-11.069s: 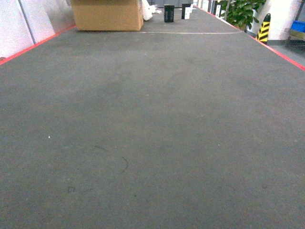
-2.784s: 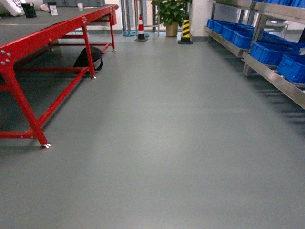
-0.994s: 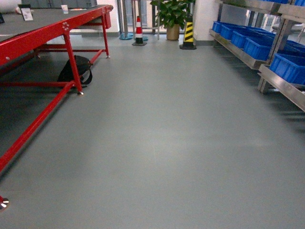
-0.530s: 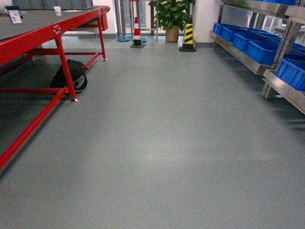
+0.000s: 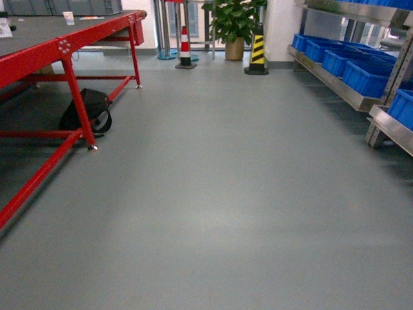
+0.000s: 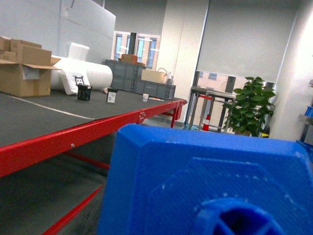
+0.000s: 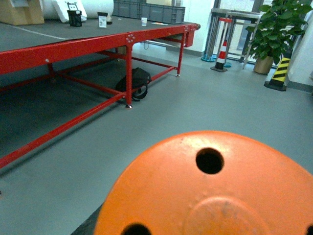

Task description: Sort blue parts and orange caps into right shelf containers

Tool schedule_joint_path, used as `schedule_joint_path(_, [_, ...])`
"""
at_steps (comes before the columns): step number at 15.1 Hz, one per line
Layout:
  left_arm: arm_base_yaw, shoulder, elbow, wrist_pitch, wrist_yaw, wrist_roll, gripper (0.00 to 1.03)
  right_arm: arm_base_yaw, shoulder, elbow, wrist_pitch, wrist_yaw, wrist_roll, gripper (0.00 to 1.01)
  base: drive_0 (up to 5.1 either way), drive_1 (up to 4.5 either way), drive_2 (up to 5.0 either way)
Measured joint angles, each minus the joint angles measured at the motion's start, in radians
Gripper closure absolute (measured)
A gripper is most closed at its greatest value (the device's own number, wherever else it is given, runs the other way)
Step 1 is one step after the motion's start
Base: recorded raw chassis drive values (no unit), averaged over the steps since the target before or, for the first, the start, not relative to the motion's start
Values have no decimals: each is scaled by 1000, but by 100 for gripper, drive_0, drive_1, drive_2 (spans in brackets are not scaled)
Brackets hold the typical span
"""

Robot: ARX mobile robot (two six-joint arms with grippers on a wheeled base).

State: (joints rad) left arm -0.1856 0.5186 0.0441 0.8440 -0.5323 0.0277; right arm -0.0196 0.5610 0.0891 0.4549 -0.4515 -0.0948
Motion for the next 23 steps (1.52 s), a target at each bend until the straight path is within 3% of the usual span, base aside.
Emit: schedule_joint_path(23, [0,1,0,1,0,0,57,0,2,-1,-5,0,0,59,3,426,-419])
